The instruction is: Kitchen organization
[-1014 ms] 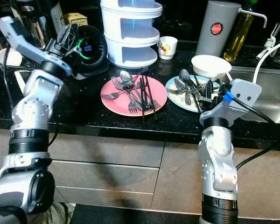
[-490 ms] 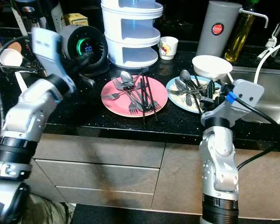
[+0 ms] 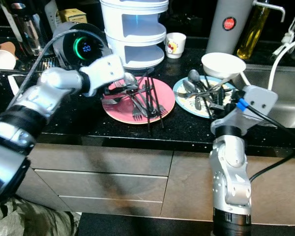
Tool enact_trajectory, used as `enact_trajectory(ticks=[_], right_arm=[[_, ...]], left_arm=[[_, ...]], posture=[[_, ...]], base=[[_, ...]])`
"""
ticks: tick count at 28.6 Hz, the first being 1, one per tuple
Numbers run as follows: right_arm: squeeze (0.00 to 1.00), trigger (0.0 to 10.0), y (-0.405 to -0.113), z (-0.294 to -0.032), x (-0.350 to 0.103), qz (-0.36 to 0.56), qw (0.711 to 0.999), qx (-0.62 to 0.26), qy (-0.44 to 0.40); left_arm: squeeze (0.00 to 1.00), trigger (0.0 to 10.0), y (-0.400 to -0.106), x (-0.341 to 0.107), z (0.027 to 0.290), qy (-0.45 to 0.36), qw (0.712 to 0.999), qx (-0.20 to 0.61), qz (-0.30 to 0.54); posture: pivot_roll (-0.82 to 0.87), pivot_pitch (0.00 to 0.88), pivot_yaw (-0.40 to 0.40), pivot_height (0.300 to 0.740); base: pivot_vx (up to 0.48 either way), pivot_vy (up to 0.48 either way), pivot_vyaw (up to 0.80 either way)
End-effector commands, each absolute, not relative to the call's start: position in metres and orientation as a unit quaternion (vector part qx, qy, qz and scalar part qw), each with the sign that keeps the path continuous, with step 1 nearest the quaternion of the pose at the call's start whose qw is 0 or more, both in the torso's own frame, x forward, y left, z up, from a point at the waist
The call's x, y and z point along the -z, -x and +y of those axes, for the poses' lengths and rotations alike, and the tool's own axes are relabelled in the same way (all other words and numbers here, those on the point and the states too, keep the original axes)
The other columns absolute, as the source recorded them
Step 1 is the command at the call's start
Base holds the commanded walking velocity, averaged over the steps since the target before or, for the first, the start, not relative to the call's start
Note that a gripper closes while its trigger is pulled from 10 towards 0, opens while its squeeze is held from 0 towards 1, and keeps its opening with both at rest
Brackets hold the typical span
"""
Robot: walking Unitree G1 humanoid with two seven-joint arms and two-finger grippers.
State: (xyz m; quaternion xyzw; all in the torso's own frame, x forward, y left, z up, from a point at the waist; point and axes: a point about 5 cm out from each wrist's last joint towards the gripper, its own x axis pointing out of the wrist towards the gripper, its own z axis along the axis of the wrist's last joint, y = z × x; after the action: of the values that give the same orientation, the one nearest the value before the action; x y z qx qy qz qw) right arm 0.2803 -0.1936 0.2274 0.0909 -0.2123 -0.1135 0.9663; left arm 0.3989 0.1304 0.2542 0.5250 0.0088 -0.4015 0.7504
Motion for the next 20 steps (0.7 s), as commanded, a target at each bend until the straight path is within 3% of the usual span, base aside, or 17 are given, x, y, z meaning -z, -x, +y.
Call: enact_trajectory(ticks=[1, 2, 5, 14, 16, 17, 18, 19, 20], right_arm=[[0.00, 10.0, -0.277, -0.195, -0.226, -0.208, 0.966, 0.121, -0.093], [0.00, 10.0, -0.272, -0.197, -0.227, -0.210, 0.965, 0.126, -0.090], [0.00, 10.0, -0.272, -0.193, -0.229, -0.215, 0.966, 0.113, -0.087], [0.00, 10.0, -0.275, -0.180, -0.238, -0.223, 0.967, 0.084, -0.091], [0.00, 10.0, -0.275, -0.180, -0.238, -0.222, 0.967, 0.083, -0.091], [0.00, 10.0, -0.275, -0.180, -0.237, -0.219, 0.968, 0.083, -0.091], [0.00, 10.0, -0.275, -0.180, -0.237, -0.219, 0.968, 0.083, -0.091], [0.00, 10.0, -0.274, -0.180, -0.236, -0.218, 0.968, 0.083, -0.090], [0.00, 10.0, -0.274, -0.181, -0.236, -0.217, 0.968, 0.084, -0.090]], left_arm=[[0.00, 10.0, -0.399, -0.255, 0.131, -0.546, 0.733, 0.405, 0.016], [0.00, 10.0, -0.401, -0.256, 0.136, -0.572, 0.715, 0.401, 0.023], [0.00, 10.0, -0.404, -0.259, 0.138, -0.586, 0.711, 0.389, 0.023], [0.00, 10.0, -0.408, -0.248, 0.123, -0.564, 0.734, 0.377, -0.006], [0.00, 9.6, -0.407, -0.247, 0.119, -0.551, 0.743, 0.380, -0.016], [0.00, 7.0, -0.406, -0.247, 0.111, -0.532, 0.755, 0.382, -0.042], [0.00, 7.0, -0.406, -0.247, 0.111, -0.532, 0.755, 0.382, -0.042], [0.00, 0.0, -0.406, -0.248, 0.106, -0.522, 0.760, 0.382, -0.056], [0.00, 0.0, -0.406, -0.248, 0.103, -0.518, 0.763, 0.381, -0.064]], posture=[[-0.05, 0.073, 0.049, 0.740], [-0.05, 0.086, 0.060, 0.740], [-0.05, 0.093, 0.066, 0.740], [-0.06, 0.113, 0.060, 0.740], [-0.06, 0.116, 0.058, 0.740], [-0.06, 0.117, 0.058, 0.740], [-0.06, 0.117, 0.058, 0.740], [-0.06, 0.118, 0.057, 0.740], [-0.06, 0.118, 0.057, 0.740]], base=[[0.000, 0.000, 0.00], [0.000, 0.000, 0.00], [0.000, 0.000, 0.00], [0.000, 0.000, 0.00], [0.000, 0.000, 0.00], [0.000, 0.000, 0.00], [0.000, 0.000, 0.00], [0.000, 0.000, 0.00], [0.000, 0.000, 0.00]])
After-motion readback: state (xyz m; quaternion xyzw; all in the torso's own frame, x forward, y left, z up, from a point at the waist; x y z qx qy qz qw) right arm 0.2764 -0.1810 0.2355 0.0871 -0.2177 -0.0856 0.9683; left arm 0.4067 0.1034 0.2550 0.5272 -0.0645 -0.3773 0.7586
